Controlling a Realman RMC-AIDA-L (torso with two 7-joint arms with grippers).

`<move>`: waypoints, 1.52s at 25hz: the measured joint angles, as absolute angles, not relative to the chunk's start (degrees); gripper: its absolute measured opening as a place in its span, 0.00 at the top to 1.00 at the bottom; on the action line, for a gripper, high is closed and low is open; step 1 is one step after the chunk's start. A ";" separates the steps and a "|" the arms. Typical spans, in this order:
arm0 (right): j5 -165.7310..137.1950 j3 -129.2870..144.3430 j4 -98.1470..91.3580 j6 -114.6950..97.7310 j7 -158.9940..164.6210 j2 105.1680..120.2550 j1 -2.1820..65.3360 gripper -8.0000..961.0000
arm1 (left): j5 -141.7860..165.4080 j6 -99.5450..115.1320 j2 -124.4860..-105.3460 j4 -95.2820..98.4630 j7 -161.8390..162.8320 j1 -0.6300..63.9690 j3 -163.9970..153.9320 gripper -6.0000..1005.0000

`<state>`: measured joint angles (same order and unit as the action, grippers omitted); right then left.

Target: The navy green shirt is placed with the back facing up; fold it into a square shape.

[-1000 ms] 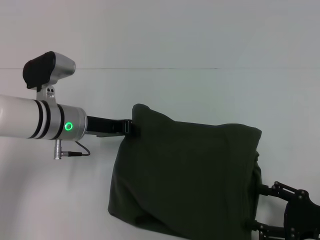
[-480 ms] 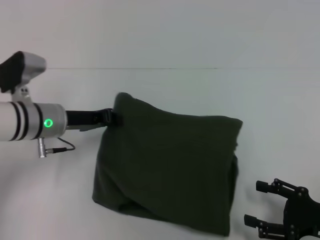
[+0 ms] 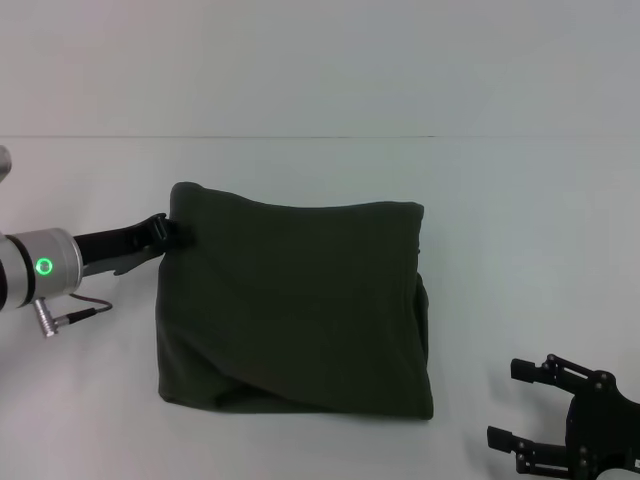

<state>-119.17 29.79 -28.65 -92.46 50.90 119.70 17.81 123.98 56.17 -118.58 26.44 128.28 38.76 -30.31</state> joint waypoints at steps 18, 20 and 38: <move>-118.88 29.70 -28.74 -92.47 50.47 119.78 18.18 0.05 | 120.83 67.59 -118.19 33.09 113.81 34.44 -30.21 0.79; -118.16 29.67 -28.74 -92.48 50.30 119.83 18.42 0.05 | 119.15 71.77 -118.17 35.61 108.73 32.64 -30.11 0.78; -115.57 30.05 -22.39 -92.95 41.71 120.15 23.92 0.05 | 115.63 100.98 -124.09 45.60 68.87 16.79 -30.47 0.07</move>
